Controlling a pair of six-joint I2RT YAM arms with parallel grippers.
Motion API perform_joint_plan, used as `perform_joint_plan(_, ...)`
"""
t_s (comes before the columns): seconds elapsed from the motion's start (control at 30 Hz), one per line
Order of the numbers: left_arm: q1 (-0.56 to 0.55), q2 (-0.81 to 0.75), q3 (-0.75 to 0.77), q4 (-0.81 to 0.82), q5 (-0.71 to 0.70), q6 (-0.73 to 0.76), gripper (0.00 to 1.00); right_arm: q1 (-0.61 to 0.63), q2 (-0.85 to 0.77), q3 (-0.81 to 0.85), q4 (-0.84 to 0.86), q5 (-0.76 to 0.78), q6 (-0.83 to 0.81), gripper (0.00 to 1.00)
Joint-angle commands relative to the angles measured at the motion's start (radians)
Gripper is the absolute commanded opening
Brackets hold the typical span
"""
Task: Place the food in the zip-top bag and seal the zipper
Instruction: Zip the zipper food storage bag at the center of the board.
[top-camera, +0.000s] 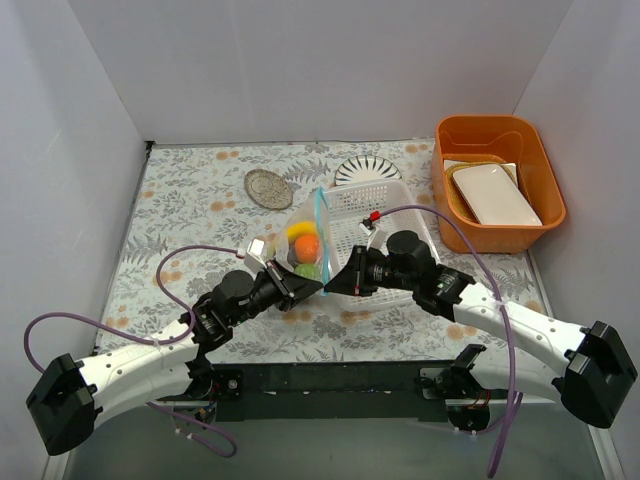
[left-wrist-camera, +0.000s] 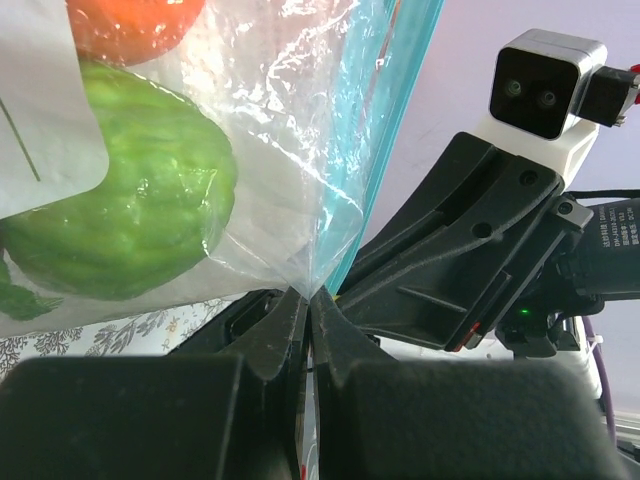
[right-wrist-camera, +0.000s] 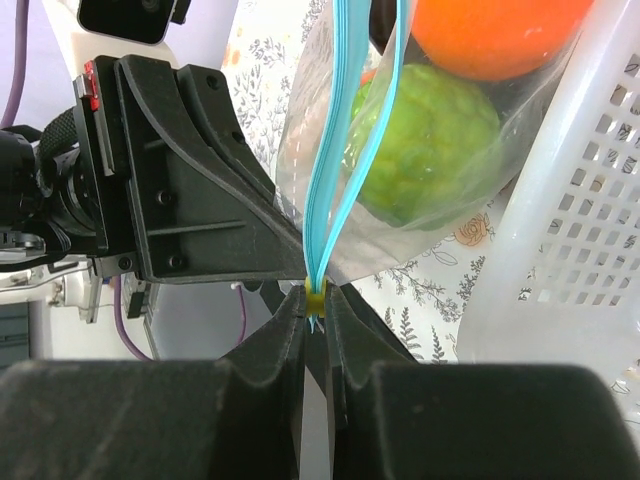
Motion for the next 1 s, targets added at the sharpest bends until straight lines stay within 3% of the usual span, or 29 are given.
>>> perform_joint_plan(0.0,-0.005,-0.013,-0.023,-0.053,0.043,-0.167,0.00,-0.022,-0.031,0.031,0.058,0.096,-0.020,0.04)
perform_joint_plan(0.5,-0.005,-0.028,-0.049,0.025,0.058,-0.170,0.00,-0.026,0.000,0.016,0.055,0.054,0.018,0.01)
perform_joint_plan(0.57,-0.005,-0.030,-0.055,0.034,0.055,-0.175,0.09,-0.023,-0.009,-0.008,0.083,0.034,0.049,0.01)
perform_joint_plan(0.97,-0.004,-0.025,-0.098,0.120,0.064,-0.210,0.27,0.003,-0.062,-0.119,0.160,0.052,0.159,0.01)
